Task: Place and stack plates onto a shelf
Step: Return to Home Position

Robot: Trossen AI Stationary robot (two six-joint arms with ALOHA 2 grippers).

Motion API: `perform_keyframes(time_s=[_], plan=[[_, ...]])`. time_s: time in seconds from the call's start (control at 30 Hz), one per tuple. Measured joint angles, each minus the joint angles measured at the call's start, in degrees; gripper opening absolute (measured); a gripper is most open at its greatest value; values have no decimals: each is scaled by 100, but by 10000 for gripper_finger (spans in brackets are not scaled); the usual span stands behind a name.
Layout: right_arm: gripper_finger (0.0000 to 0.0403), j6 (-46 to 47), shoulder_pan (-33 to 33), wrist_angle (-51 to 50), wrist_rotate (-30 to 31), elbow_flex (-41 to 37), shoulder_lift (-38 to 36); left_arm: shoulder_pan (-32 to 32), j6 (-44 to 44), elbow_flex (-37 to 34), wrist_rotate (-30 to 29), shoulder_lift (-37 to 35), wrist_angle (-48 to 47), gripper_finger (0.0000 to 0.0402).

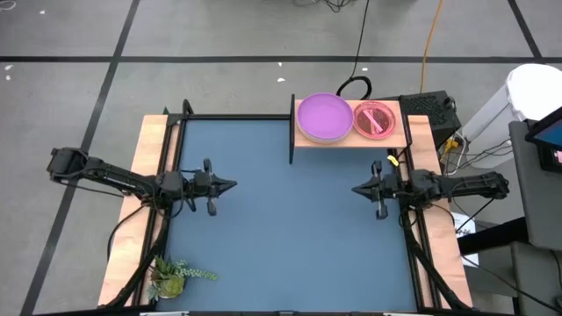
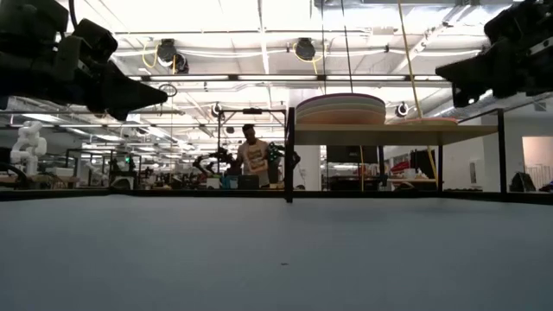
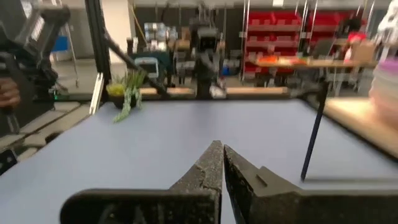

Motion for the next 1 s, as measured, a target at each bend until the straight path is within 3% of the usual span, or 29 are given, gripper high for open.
perform_keyframes(time_s=[0.07,0.83,1.0], plan=[[0,-111,0,14,4,-2,-235,-44,-4,0,2,1,4,1],[0,-130,-4,24,129,4,-154,-54,-29,0,6,-9,48,1],[0,-130,-4,29,129,3,-154,-54,53,0,329,-16,89,1]])
